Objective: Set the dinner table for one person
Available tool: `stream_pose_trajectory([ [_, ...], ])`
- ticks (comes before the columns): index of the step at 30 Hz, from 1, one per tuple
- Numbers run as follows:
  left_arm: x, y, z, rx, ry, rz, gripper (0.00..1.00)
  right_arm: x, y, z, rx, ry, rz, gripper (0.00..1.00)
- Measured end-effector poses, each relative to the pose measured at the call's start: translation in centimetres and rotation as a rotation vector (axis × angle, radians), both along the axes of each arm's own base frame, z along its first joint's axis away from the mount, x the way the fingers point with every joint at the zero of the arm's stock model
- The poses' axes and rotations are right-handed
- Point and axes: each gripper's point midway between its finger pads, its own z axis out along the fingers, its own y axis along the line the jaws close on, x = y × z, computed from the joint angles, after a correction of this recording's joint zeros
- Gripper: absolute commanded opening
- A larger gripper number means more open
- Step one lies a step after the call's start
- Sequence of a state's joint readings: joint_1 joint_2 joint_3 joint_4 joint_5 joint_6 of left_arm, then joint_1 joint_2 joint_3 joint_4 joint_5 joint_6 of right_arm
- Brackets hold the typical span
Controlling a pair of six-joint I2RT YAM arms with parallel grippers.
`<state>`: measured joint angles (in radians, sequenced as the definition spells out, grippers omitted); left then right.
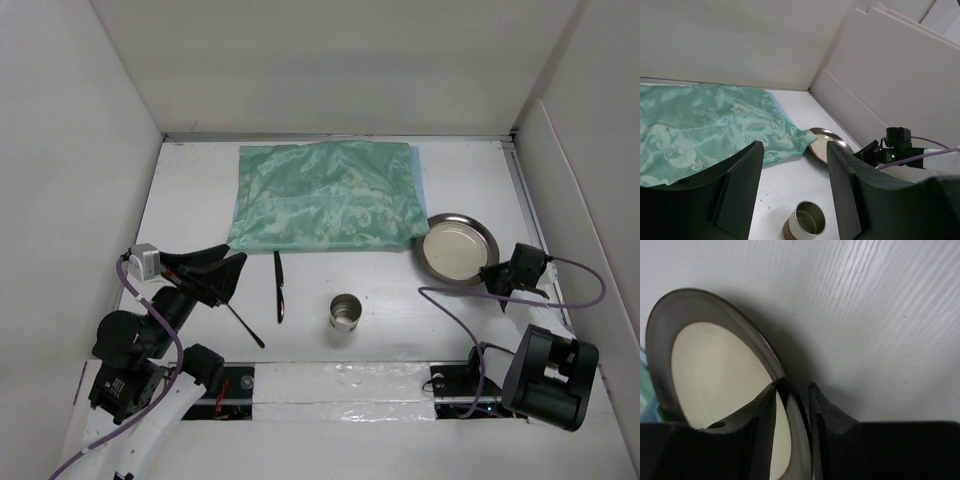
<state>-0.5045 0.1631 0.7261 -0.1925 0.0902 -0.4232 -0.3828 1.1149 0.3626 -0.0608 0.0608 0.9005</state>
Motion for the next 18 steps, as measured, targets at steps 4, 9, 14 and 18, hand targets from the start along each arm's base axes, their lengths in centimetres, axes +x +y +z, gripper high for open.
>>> stream_pose_trajectory([
  [4, 0.1, 0.1, 0.0, -0.001, 0.001, 0.005, 0.50, 1.7, 0.4, 3.5, 0.024, -0.166, -0.013, 0.00],
  [9, 0.4, 0.1, -0.6, 0.004, 0.014, 0.013, 0.49, -0.6, -1.0, 6.3, -0.064, -0.192, -0.095, 0.00],
  [14, 0.5, 0.0, -0.9, 0.011, 0.028, 0.016, 0.47, -2.4, -2.2, 9.8, -0.176, -0.128, -0.093, 0.00],
  [18, 0.7, -0.1, -1.1, 0.016, 0.037, 0.016, 0.44, -0.5, -1.5, 14.6, -0.243, -0.207, -0.006, 0.00],
])
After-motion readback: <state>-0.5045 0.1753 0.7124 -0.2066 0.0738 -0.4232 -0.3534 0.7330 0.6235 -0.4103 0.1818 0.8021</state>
